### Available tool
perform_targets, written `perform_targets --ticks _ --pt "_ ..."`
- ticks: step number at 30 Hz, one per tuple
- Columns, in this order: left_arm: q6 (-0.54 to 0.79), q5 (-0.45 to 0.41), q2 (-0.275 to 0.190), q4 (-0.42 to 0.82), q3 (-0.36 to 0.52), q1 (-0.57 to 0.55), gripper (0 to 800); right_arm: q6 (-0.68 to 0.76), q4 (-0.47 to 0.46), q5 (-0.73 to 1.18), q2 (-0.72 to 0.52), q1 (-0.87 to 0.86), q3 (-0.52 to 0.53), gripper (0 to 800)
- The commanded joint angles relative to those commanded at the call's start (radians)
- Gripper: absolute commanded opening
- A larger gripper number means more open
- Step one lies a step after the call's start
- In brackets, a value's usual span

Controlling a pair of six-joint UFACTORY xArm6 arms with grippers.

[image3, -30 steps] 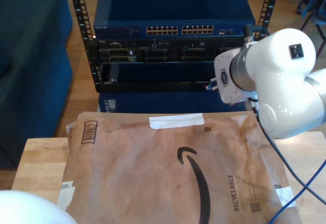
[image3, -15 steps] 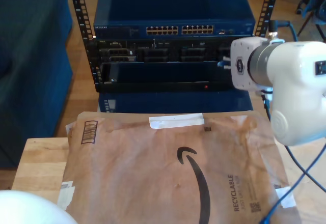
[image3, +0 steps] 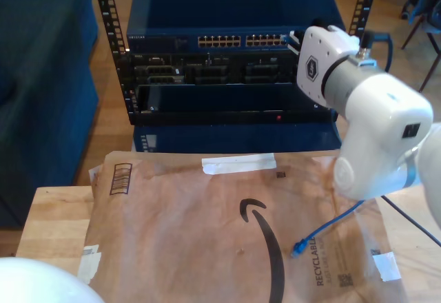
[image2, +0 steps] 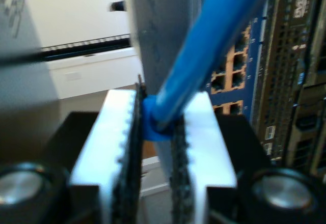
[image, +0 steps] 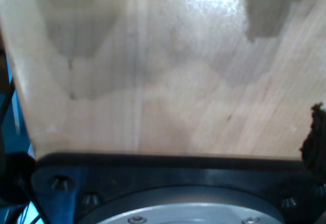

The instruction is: Grab the cable and plug it in

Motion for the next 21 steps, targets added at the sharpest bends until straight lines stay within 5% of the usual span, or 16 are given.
perform_targets --ticks 14,21 --pt "0.0 0.0 0.0 0.0 0.0 0.0 800 -0.011 0.008 -0.238 0.135 0.028 -0.011 0" --pt "0.0 0.0 0.0 0.0 0.0 0.0 800 -0.054 0.115 -0.394 0.262 0.074 -0.049 0"
